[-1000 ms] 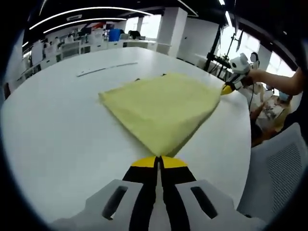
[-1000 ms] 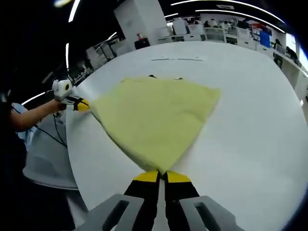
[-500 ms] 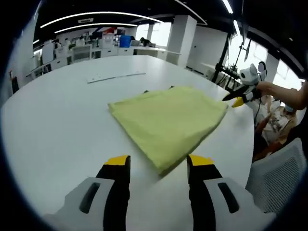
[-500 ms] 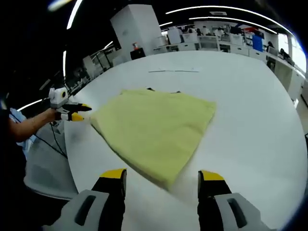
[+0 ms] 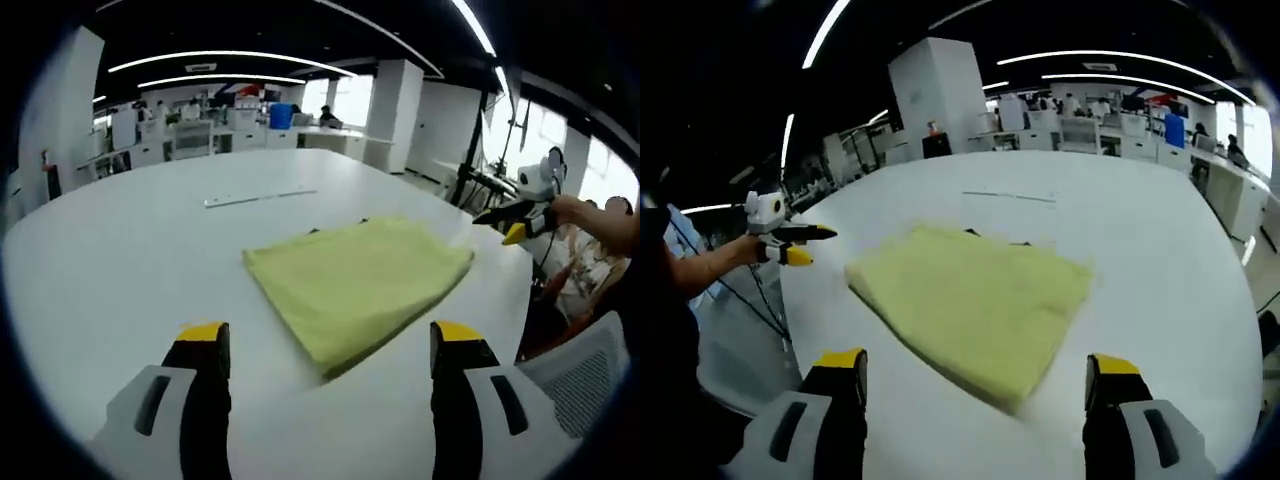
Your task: Fold the garment on the visible template until the final outline fits inside the template.
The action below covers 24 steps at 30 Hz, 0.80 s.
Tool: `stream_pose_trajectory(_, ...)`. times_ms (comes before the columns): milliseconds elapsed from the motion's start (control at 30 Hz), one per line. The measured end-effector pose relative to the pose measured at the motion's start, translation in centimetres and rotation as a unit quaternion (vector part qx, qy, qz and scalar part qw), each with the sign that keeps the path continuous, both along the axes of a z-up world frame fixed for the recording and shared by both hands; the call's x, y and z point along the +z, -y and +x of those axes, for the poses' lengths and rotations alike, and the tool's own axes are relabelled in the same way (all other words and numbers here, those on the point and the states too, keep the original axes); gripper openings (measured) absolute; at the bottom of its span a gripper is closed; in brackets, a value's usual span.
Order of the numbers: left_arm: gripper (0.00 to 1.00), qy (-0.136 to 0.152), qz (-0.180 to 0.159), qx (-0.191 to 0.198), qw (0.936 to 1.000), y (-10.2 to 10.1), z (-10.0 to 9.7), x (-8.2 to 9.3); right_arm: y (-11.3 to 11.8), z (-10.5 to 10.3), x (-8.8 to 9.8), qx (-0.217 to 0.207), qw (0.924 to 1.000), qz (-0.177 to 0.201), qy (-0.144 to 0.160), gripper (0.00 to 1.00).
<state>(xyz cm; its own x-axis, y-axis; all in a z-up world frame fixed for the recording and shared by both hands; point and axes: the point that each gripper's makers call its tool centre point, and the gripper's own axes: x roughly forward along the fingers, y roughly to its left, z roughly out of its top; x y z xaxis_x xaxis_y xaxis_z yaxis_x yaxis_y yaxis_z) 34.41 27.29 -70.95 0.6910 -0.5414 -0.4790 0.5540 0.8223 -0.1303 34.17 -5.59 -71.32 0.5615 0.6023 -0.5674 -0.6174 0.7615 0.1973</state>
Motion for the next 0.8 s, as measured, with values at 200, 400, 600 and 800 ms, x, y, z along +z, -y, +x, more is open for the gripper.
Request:
stream_pose_trajectory(200,0.85,0.026,0.007,-0.008,0.9996,0.3,-1.1,0.7,-0.4,-0.8,1.2,0.009,0.9989,0.0,0.047,0.99)
stream_pose_trajectory(400,0.91,0.043,-0.007,-0.003,0.9991,0.7,-1.7,1.1,-0.8,-1.7,1.3,0.011,0.9983,0.011,0.056,0.99)
stream_pose_trajectory(600,0.97,0.043,0.0,-0.005,0.9991,0.7,-2.4,0.8,-1.0,-2.2,1.0,0.004,0.9982,0.015,0.058,0.99)
stream_pose_trajectory(800,0.99,0.037,0.0,-0.004,0.9993,0.6,-2.7,0.4,-1.1,-2.5,0.7,0.004,0.9983,0.009,0.058,0.99)
